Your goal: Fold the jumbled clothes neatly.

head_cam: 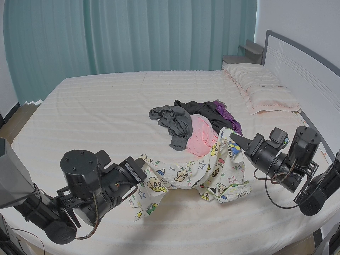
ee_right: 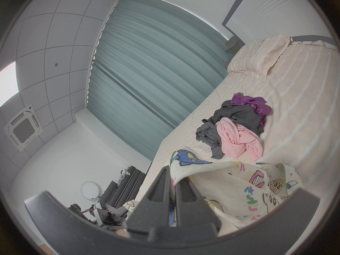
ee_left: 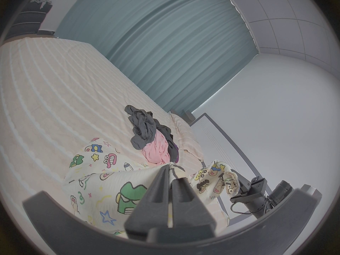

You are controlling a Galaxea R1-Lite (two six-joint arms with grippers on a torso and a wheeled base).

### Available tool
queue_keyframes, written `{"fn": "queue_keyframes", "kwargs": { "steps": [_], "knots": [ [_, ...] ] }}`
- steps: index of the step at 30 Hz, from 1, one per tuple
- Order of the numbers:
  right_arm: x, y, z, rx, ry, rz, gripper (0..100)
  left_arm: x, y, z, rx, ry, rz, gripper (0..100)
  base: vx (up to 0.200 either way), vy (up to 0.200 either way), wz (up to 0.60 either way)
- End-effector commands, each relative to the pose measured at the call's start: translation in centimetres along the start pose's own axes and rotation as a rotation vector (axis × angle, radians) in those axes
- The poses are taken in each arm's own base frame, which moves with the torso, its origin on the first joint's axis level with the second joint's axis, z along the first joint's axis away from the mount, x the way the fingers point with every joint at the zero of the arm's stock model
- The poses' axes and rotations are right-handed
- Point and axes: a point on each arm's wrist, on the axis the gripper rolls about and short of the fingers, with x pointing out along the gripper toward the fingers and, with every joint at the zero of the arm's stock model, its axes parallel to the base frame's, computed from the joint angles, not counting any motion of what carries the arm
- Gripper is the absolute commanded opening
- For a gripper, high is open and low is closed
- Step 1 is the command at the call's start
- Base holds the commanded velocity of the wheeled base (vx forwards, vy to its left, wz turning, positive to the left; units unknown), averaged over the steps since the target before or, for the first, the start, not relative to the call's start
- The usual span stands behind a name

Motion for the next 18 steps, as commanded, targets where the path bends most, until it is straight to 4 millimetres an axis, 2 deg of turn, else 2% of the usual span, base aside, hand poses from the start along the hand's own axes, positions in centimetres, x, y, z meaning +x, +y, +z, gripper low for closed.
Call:
{"fn": "queue_keyframes", "kwargs": {
  "steps": [1,16,18],
  "knots": [
    [-0.05,-0.08,-0.12,-0.002,0.005,-0.003,0,-0.02,0.05,0.0,0.0,-0.002,0.004,0,0.0,0.0,0.0],
    [-0.46,0.45,0.25,-0.008,-0.01,0.012,0,-0.76,-0.34,0.62,-0.003,-0.041,0.005,0,-0.2,0.0,0.0],
    [-0.61,0.64,0.36,-0.01,-0.015,0.017,0,-0.87,-0.41,0.66,-0.004,-0.058,0.016,0,0.0,0.0,0.0]
  ]
}}
